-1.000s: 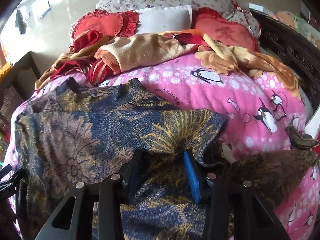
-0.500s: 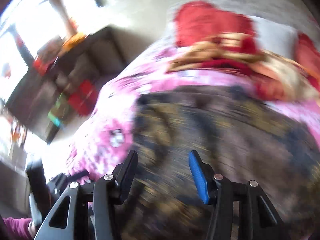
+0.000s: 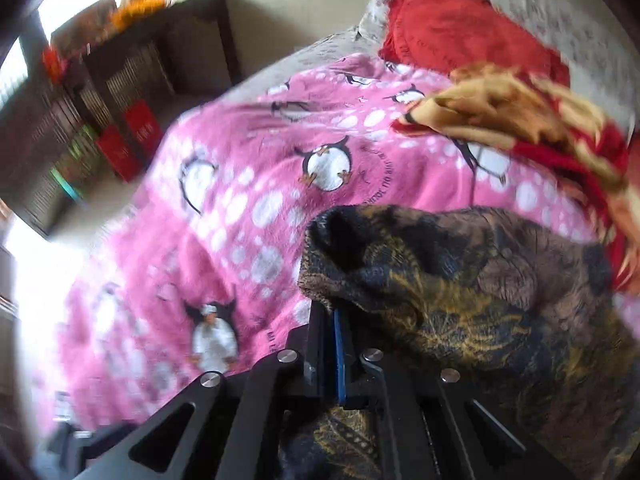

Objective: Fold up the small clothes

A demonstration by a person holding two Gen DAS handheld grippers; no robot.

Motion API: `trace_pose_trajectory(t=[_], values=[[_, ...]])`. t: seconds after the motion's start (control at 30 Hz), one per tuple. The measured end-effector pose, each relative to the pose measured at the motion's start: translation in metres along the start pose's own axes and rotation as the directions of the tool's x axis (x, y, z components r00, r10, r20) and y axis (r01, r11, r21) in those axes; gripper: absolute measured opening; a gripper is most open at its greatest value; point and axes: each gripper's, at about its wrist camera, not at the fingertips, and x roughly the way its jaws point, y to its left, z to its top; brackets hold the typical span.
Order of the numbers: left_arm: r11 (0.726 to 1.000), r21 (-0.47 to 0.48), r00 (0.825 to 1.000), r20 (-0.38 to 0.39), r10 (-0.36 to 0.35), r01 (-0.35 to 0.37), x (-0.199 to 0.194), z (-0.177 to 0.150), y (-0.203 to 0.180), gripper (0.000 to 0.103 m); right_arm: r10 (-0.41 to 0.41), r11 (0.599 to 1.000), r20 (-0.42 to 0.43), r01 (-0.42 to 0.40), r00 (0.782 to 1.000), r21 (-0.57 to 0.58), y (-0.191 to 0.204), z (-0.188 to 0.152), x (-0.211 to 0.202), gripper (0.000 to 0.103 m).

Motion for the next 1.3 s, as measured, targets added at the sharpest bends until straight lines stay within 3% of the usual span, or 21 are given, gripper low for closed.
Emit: trace_pose_trajectory(t=[0.23,0.3,0.33,0.37,0.43,0.5,0.53,0.57,0.6,0.67,0.73,0.77,0.8,0.87,1.17,1.23,1.3], values=[[1.000,0.022,1.000,-0.005,0.006,-0.006,0.007,0.003,-0.009,0.102,0.063,0.997,0.015,-0.064,0.998,0.044,-0.019,-0.006,-0.019,0.003],[0.999,0.030,1.000,-0.011,0.015,-0.014,0.011,0.004,-0.010,0.103,0.036,0.999,-0.003,-0.036,0.999,0.040,-0.017,-0.003,-0.016,0.008],[0.999,0.038,1.000,-0.010,0.017,-0.017,0.012,0.003,-0.011,0.103,0.010,1.000,-0.024,-0.010,1.000,0.023,-0.011,0.002,-0.012,0.030],[0.999,0.043,1.000,-0.007,0.019,-0.018,0.012,0.003,-0.011,0.103,-0.019,1.000,-0.052,0.020,0.998,0.008,-0.009,0.003,-0.009,0.058],[0.999,0.045,1.000,-0.004,0.020,-0.020,0.012,0.002,-0.012,0.103,-0.037,0.998,-0.072,0.034,0.997,-0.044,0.005,0.002,0.001,0.065],[0.999,0.049,1.000,-0.001,0.023,-0.023,0.013,0.001,-0.014,0.103,-0.090,0.992,-0.077,0.083,0.993,-0.091,0.012,-0.001,0.007,0.062],[0.998,0.052,1.000,0.000,0.026,-0.025,0.013,0.000,-0.015,0.103,-0.105,0.989,-0.076,0.097,0.992,-0.109,0.016,-0.002,0.011,0.049],[0.998,0.055,1.000,0.000,0.028,-0.028,0.012,-0.003,-0.017,0.103,-0.116,0.987,-0.072,0.107,0.991,-0.123,0.018,-0.004,0.013,0.024],[0.998,0.059,1.000,-0.001,0.030,-0.030,0.012,-0.004,-0.019,0.103,-0.124,0.984,-0.063,0.115,0.990,-0.133,0.018,-0.005,0.013,0.013],[0.997,0.073,1.000,0.001,0.025,-0.025,0.015,-0.005,-0.023,0.098,-0.091,0.991,-0.041,0.087,0.995,-0.107,0.012,-0.004,0.004,0.006],[0.995,0.098,1.000,0.009,0.016,-0.016,0.017,-0.006,-0.028,0.068,-0.006,0.999,-0.007,0.006,1.000,-0.047,-0.001,-0.001,-0.009,0.006],[0.994,0.112,1.000,-0.002,0.006,-0.006,0.019,-0.005,-0.030,0.043,0.029,0.999,0.017,-0.029,0.999,-0.027,-0.004,-0.001,-0.018,0.006],[0.994,0.110,1.000,-0.016,-0.024,0.026,0.019,-0.004,-0.030,0.026,0.055,0.998,0.033,-0.054,0.998,-0.013,-0.007,0.001,-0.025,0.006],[0.990,0.073,0.992,-0.053,-0.116,0.120,0.019,-0.001,-0.027,0.008,0.097,0.995,0.065,-0.098,0.993,-0.001,-0.007,0.002,-0.038,0.005],[0.986,-0.003,0.986,-0.021,-0.164,0.164,-0.010,0.020,0.016,0.004,0.188,0.982,0.111,-0.191,0.976,0.013,0.013,0.020,-0.039,0.003],[0.991,0.006,0.991,-0.016,-0.134,0.134,-0.007,0.019,0.019,0.003,0.207,0.976,0.114,-0.213,0.972,0.043,0.015,0.022,-0.031,0.003],[0.998,0.003,0.998,0.000,-0.058,0.058,-0.003,0.019,0.026,0.000,0.225,0.971,0.103,-0.231,0.969,0.056,0.021,0.024,-0.016,0.002]])
